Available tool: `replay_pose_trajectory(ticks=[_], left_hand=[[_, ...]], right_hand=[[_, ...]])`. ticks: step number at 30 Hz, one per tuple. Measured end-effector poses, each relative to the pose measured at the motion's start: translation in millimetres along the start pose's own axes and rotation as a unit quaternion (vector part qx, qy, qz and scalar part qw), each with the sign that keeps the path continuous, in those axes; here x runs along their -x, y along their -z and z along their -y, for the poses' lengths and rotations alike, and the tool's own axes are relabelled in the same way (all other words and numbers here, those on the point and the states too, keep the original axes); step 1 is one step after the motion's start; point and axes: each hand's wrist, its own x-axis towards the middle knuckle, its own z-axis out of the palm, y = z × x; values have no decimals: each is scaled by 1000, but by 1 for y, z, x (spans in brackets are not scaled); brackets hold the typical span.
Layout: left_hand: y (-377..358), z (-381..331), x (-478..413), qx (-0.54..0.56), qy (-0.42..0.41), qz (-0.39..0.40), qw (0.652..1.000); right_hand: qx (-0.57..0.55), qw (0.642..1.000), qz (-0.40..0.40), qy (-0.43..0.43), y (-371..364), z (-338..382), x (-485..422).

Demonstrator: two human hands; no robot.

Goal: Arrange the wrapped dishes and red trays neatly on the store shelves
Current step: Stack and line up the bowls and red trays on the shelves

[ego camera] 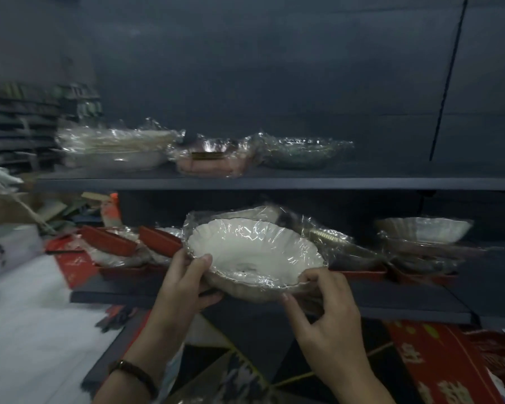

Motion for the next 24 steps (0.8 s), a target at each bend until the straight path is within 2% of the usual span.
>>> replay_pose_trajectory(ticks=[11, 16, 21, 24], left_hand=[[76, -84, 67, -98, -147, -76, 981], [100, -127, 48, -61, -190, -125, 972], [126, -169, 8, -154, -290, -110, 938], [143, -194, -18, -182, -312, -98, 927]], right_hand=[[-83, 994, 16, 68, -40, 86, -5], [-105, 990, 40, 85, -64, 127, -47], [-74, 987, 65, 124, -97, 155, -104], [-54, 987, 62, 138, -116, 172, -142]])
